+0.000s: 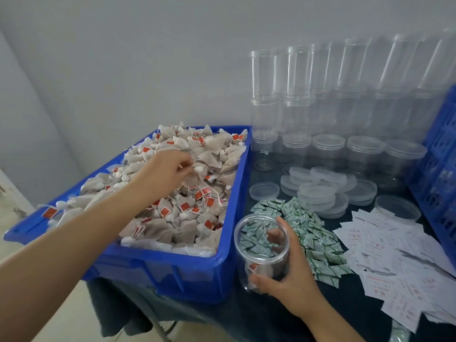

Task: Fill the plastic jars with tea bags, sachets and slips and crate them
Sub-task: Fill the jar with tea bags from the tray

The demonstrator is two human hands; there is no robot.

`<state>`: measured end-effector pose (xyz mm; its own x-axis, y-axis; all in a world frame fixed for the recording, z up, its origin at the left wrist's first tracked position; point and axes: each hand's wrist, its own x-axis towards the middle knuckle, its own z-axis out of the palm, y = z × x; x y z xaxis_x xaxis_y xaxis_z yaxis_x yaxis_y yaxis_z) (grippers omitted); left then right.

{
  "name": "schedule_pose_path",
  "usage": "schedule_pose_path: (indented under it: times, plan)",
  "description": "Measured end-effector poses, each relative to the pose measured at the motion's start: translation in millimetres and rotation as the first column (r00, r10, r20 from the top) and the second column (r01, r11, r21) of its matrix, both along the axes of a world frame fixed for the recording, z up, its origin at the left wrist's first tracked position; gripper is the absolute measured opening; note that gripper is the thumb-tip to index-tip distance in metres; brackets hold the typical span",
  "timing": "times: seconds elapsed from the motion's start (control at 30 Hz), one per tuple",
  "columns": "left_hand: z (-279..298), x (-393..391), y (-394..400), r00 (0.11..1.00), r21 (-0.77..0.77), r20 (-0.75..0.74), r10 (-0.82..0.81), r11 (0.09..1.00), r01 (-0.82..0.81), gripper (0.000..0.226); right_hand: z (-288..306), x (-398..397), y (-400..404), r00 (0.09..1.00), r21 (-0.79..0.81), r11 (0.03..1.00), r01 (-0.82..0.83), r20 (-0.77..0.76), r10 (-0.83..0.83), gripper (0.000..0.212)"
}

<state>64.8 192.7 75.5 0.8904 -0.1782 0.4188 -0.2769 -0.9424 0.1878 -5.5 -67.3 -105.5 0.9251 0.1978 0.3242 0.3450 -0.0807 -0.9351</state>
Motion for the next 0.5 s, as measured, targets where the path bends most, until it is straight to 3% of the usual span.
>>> schedule_pose_path:
  times: [0.13,0.3,0.5]
  plan:
    - [23.8,-30.2,-34.1,0.985,-0.229,-0.107,-0.137,0.967,0.110,0.006,2.6,-2.3,0.8,1.000,0.020,1.000,-0.005,0.000,0.005,0.104]
    - [25.8,-55.4,-73.2,0.930,-0.268,-0.194,-0.313,0.929,0.257,0.005,5.7,-4.3,1.3,1.000,0.047,0.999,-0.013,0.005,0.012,0.104]
    - [1.3,-59.9,-94.4,0.882,-0.231,-0.284,-0.377,0.919,0.319,0.019,2.5,-2.9,1.1,0.999,0.063,0.997,-0.033,0.012,0.032,0.107]
